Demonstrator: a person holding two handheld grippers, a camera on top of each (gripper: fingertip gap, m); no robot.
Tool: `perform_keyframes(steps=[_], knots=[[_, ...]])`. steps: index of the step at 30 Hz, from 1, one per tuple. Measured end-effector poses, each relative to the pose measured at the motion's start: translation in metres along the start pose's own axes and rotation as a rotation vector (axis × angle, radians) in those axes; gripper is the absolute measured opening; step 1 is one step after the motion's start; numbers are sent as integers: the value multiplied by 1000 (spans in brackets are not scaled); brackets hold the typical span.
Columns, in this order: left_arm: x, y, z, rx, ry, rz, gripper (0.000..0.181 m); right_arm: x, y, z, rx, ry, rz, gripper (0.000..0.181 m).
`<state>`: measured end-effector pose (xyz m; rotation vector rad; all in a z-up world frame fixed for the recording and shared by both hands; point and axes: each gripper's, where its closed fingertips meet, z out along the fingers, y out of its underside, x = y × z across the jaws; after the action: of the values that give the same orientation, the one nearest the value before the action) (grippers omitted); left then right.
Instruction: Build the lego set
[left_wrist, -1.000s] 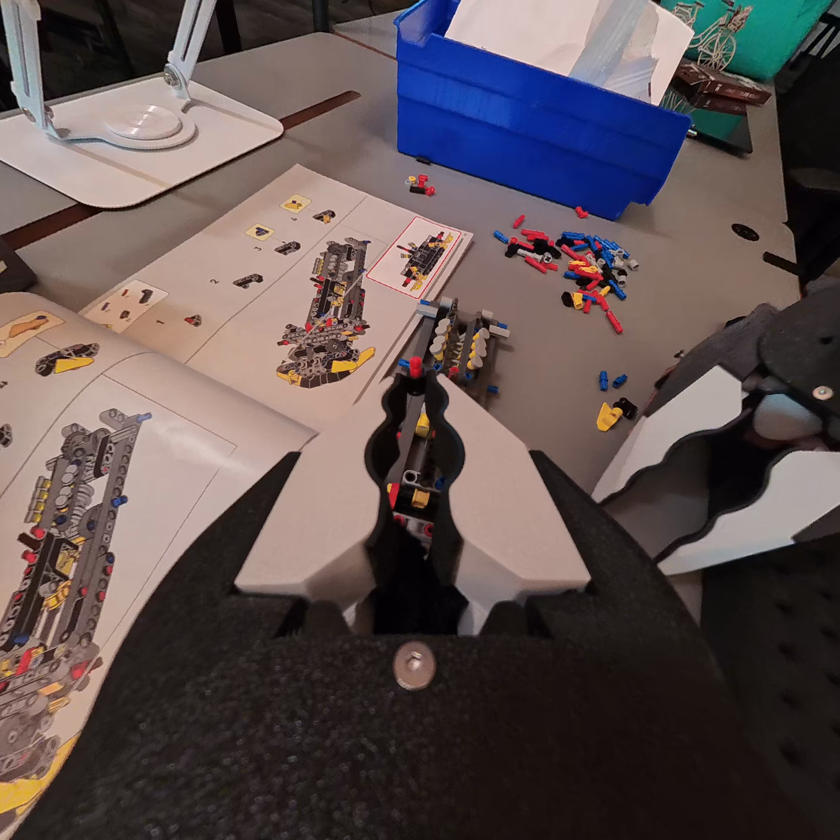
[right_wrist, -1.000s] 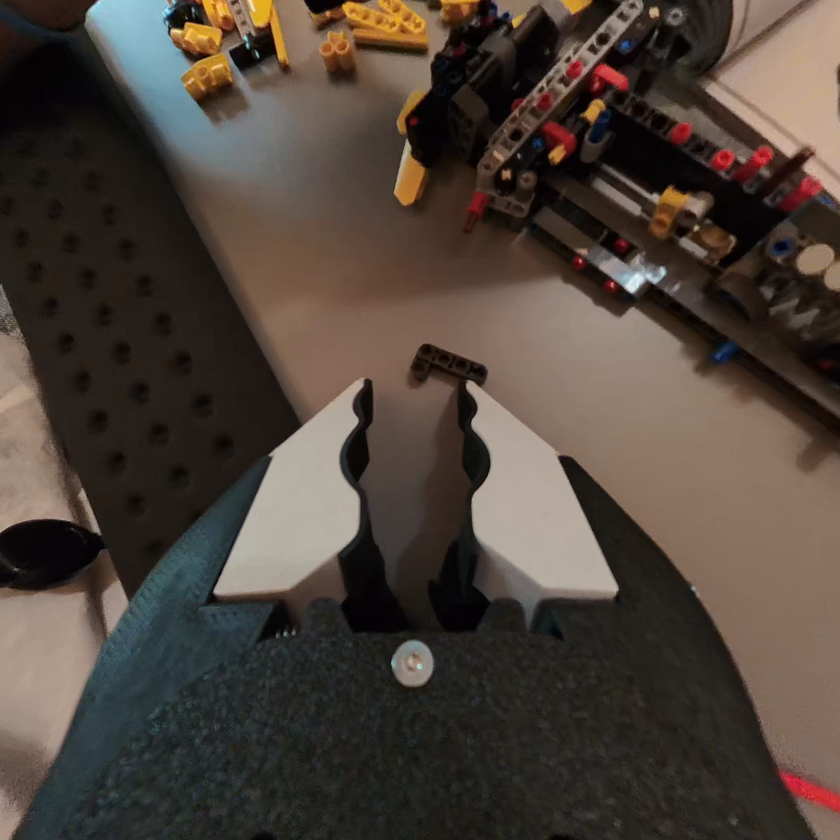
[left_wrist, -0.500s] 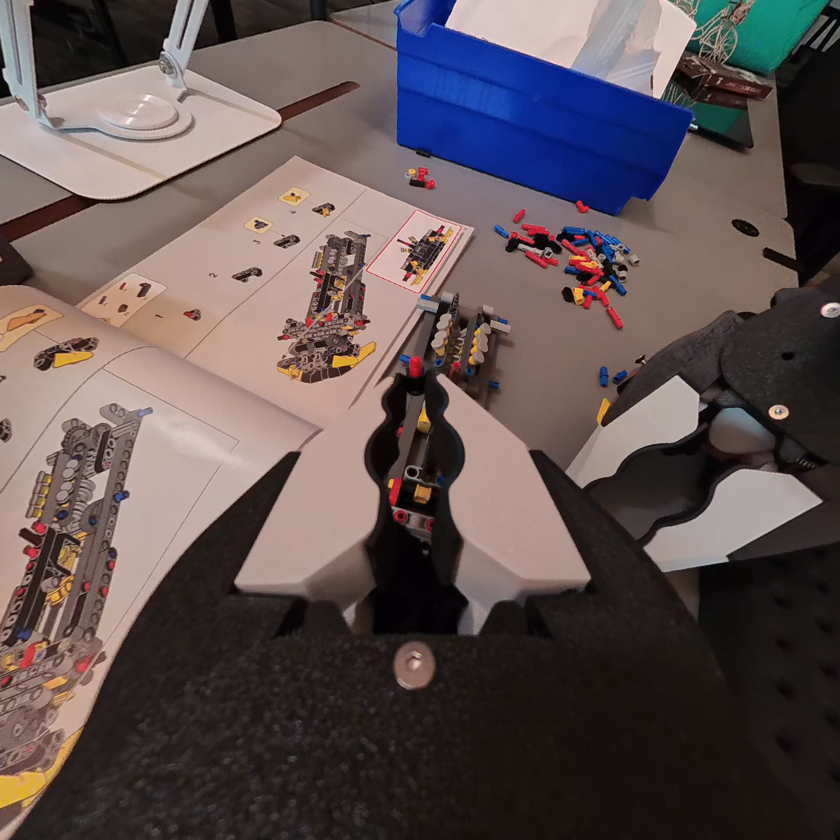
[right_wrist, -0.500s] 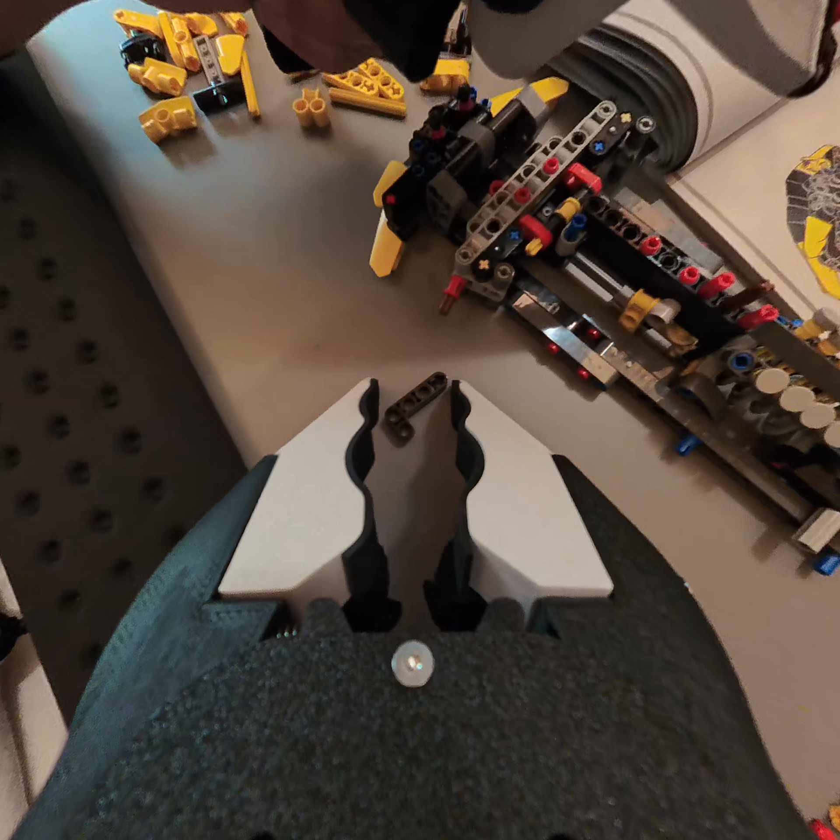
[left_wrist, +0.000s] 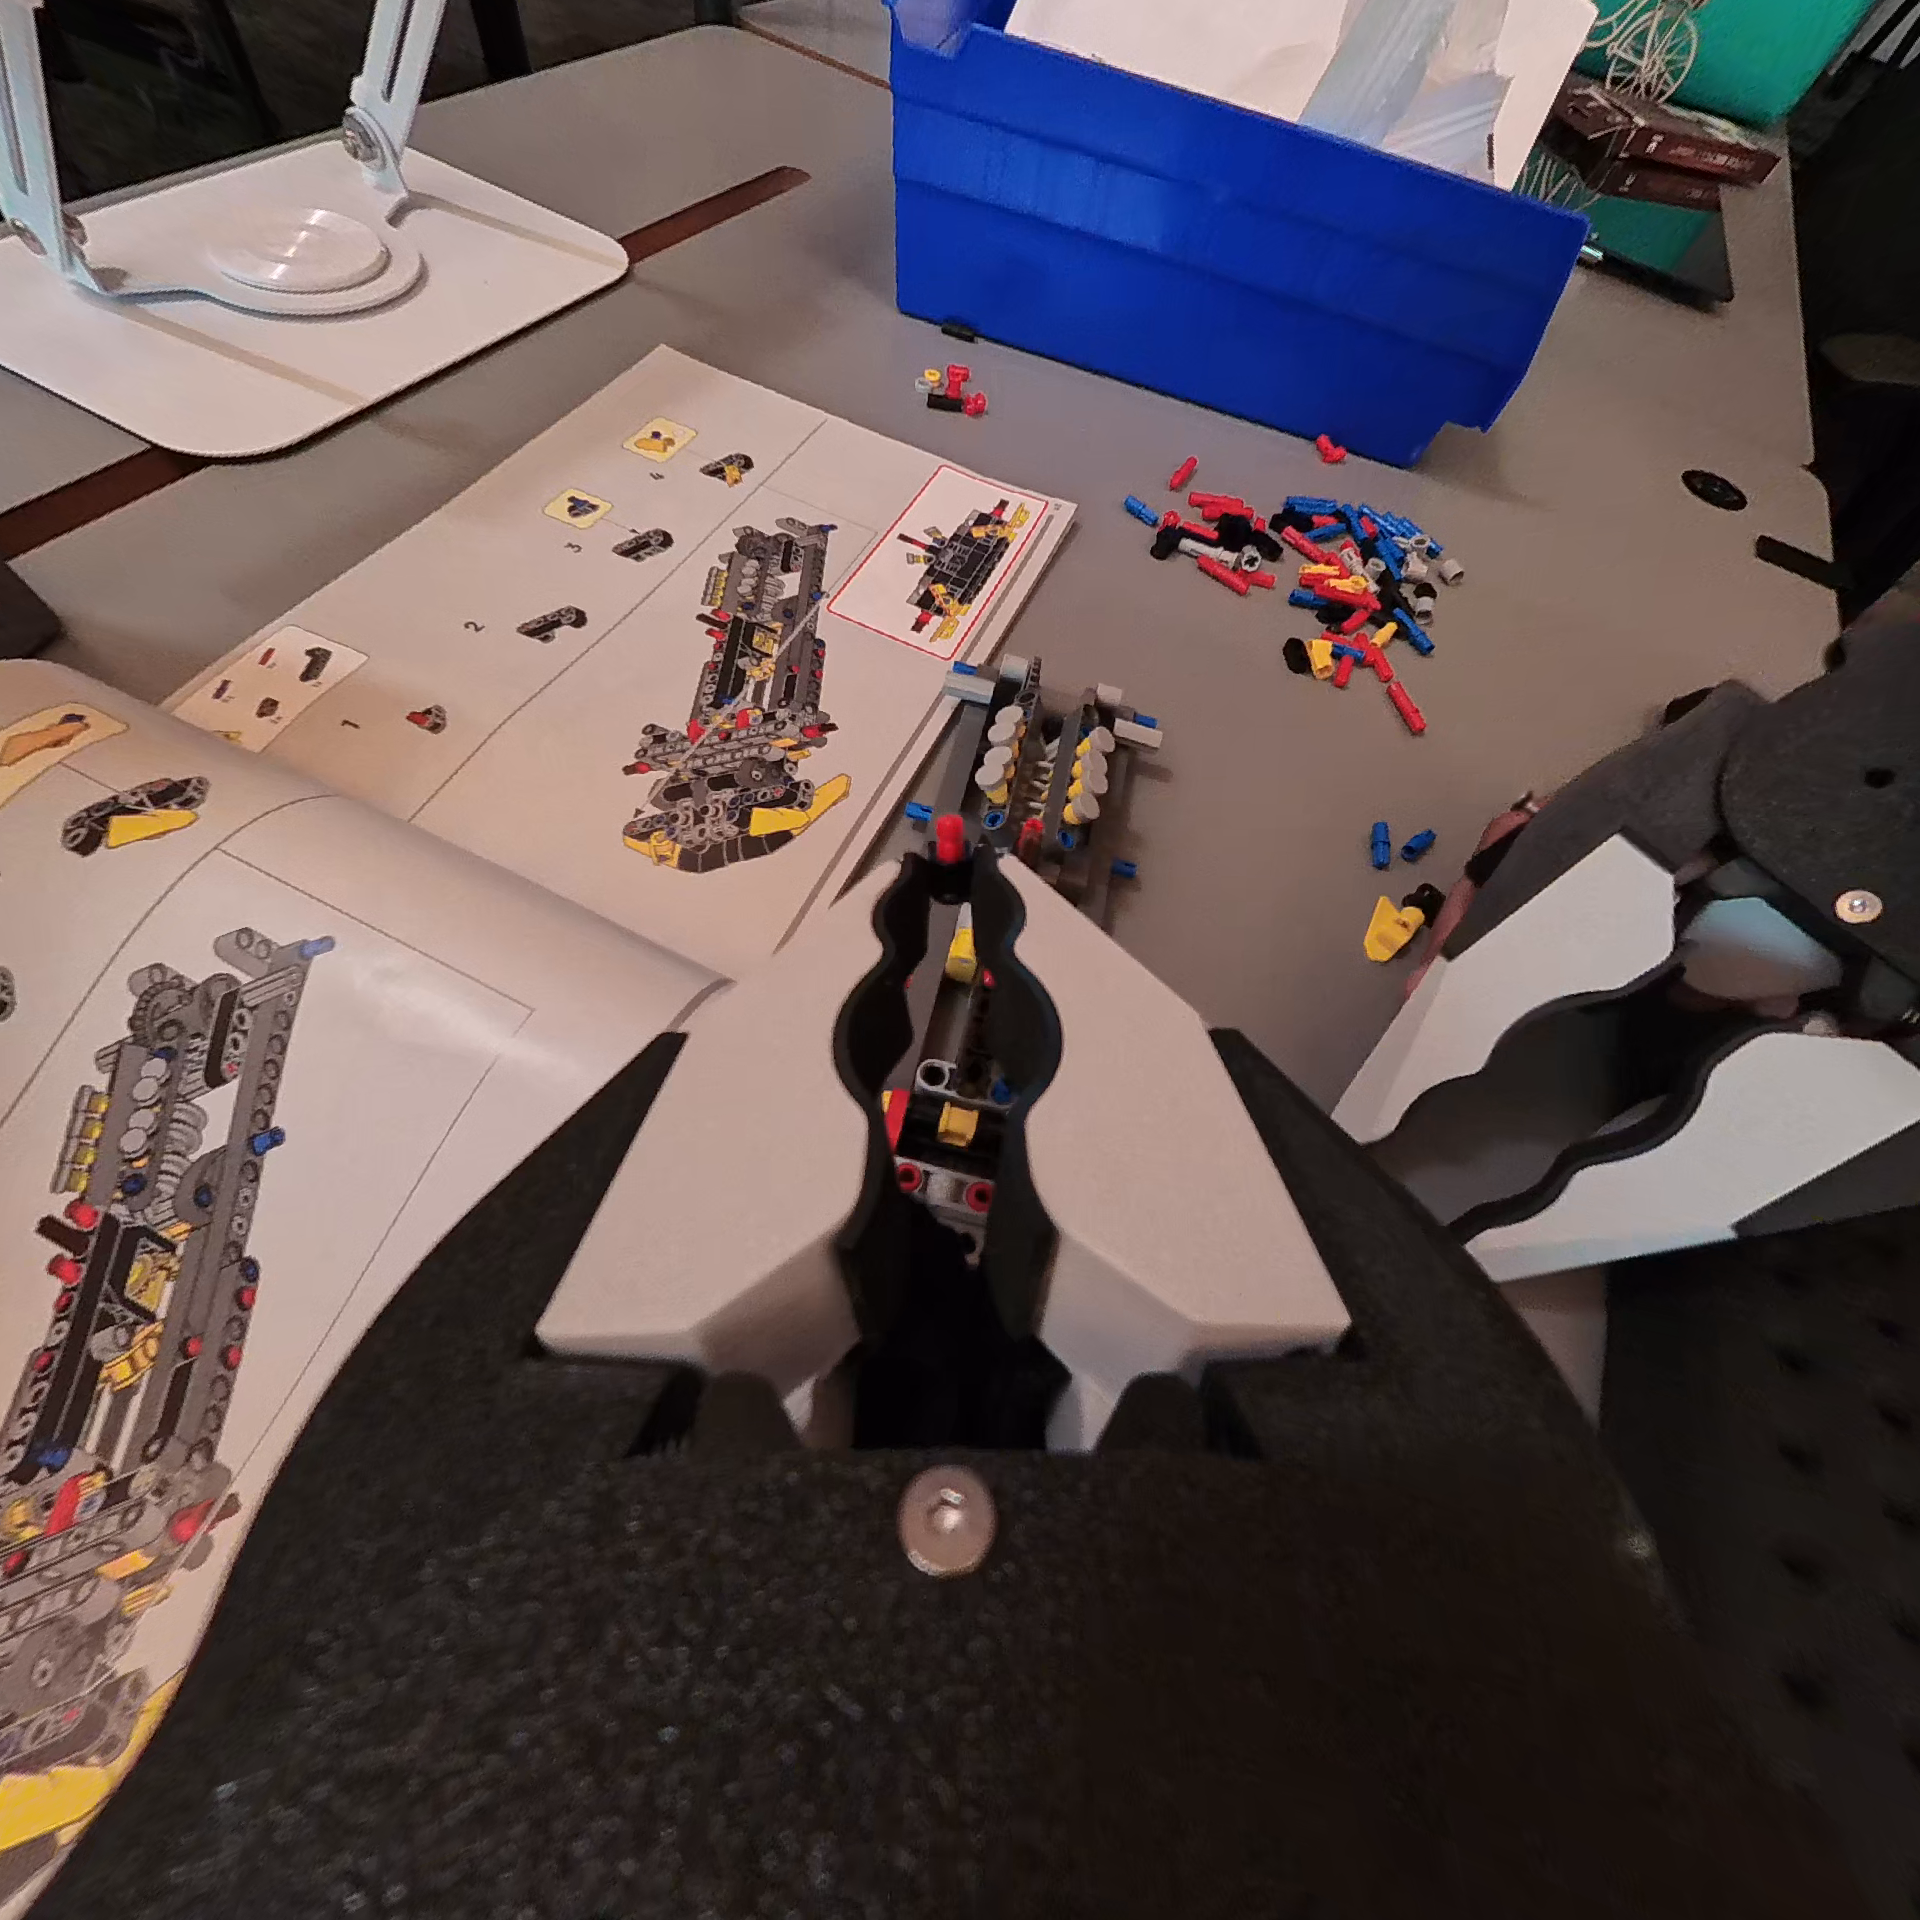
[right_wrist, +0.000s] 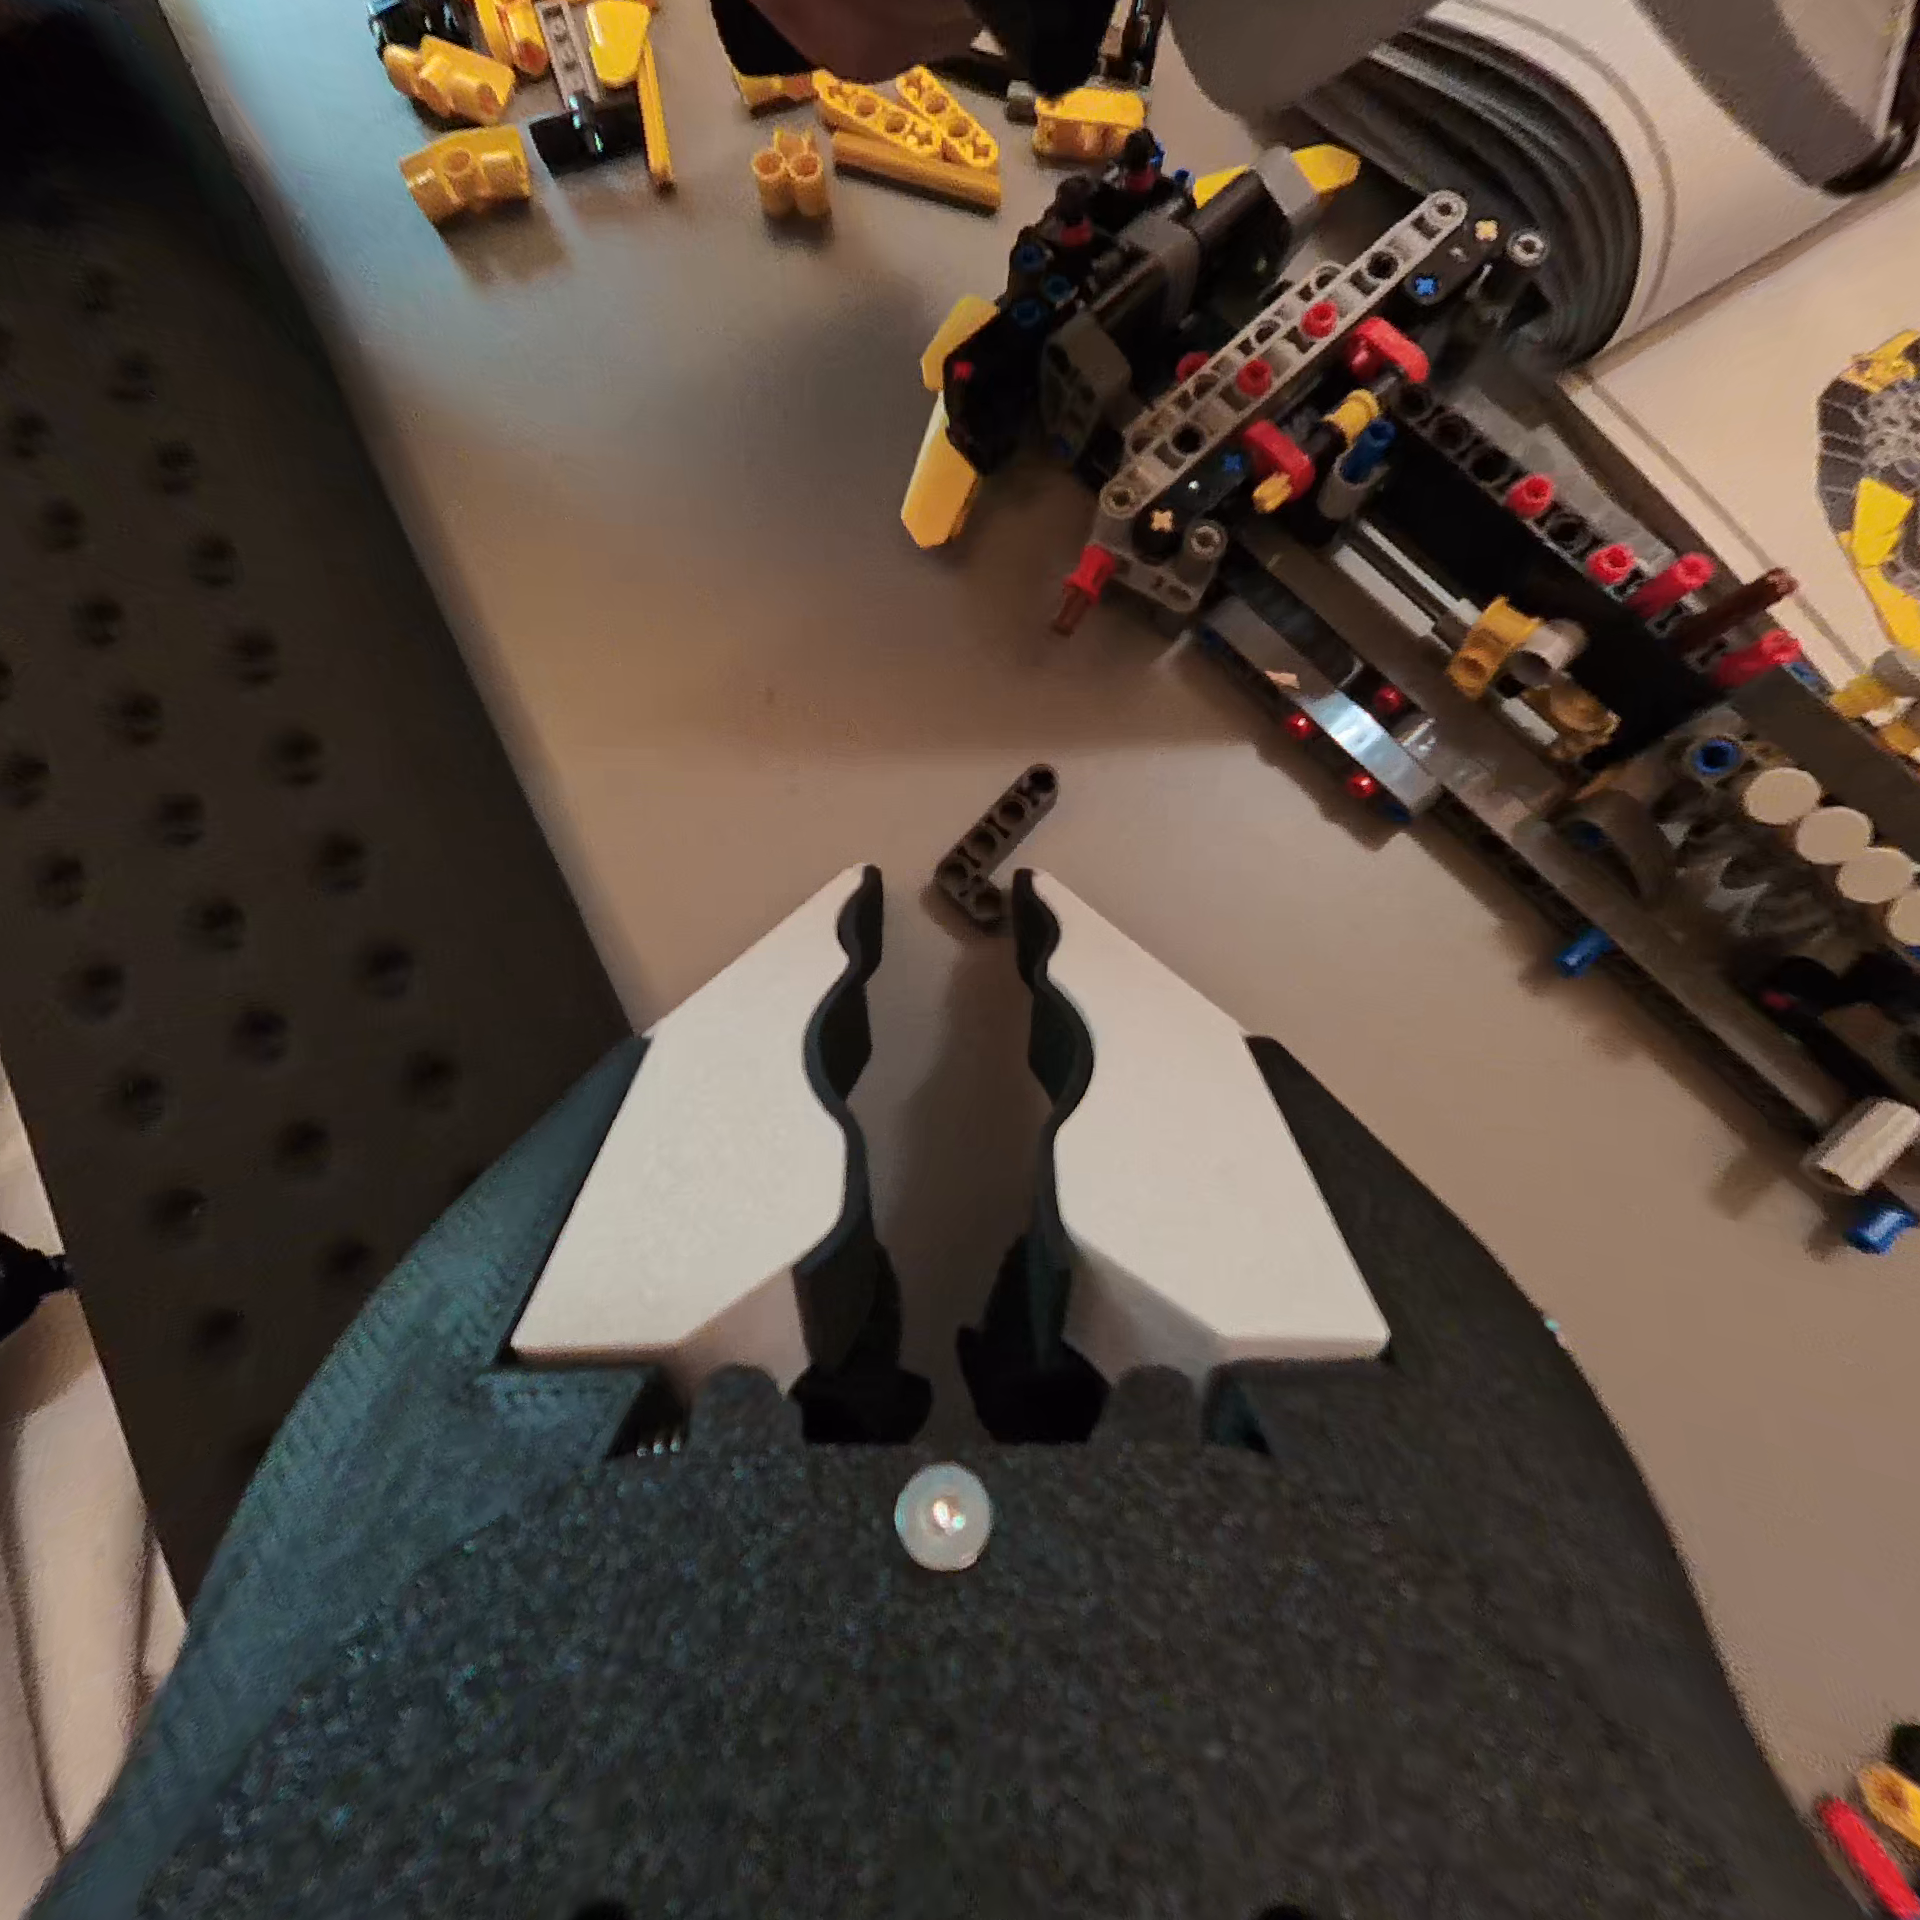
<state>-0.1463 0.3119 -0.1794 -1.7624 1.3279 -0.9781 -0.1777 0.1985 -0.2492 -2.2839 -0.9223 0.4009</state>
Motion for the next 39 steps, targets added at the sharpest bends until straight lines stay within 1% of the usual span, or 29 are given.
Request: perform_keyframes(steps=[1, 3, 6, 9, 10, 12, 14, 15, 18, 19, 22, 25, 30, 33, 34, 35, 38, 39], knots=[[1, 1, 0, -4, 1, 3, 6, -1, 0, 2, -1, -6, 5, 23], [2, 3, 1, -16, 5, 8, 6, 4, -1, 2, 6, 24, -8, 12], [7, 7, 3, -44, 29, 18, 6, 14, 0, -2, -1, 95, -71, 12], [15, 19, 6, -110, 66, 44, 6, 31, -5, -15, 52, 152, -95, 11], [20, 24, 8, -132, 85, 57, 6, 32, -12, -21, 108, 129, -68, 11], [30, 30, 10, -165, 127, 82, 6, 32, -35, -38, 295, 34, 34, 11], [42, 32, 11, -173, 176, 95, 6, 35, -56, -57, 488, -98, 176, 11], [47, 30, 11, -163, 198, 92, 7, 37, -62, -64, 556, -173, 257, 11], [62, 20, 7, -108, 283, 41, 6, 44, -69, -76, 689, -351, 451, 11], [65, 15, 6, -86, 301, 21, 6, 44, -69, -77, 702, -396, 495, 11], [71, 4, 1, -32, 349, -32, 6, 38, -65, -72, 668, -483, 548, 11], [75, 5, 2, -38, 363, -31, 6, 35, -67, -70, 674, -514, 567, 11], [71, 11, 7, -65, 313, 15, 6, 42, -60, -63, 635, -462, 560, 12], [70, 13, 8, -72, 294, 38, 6, 50, -50, -57, 582, -391, 557, 16], [73, 13, 8, -75, 304, 37, 6, 50, -46, -56, 559, -384, 545, 9], [74, 14, 8, -79, 311, 37, 6, 48, -44, -55, 539, -391, 535, 6], [76, 21, 11, -109, 306, 65, 6, 41, -35, -47, 450, -412, 532, 7], [76, 23, 12, -116, 303, 72, 6, 42, -32, -44, 427, -399, 531, 6]])
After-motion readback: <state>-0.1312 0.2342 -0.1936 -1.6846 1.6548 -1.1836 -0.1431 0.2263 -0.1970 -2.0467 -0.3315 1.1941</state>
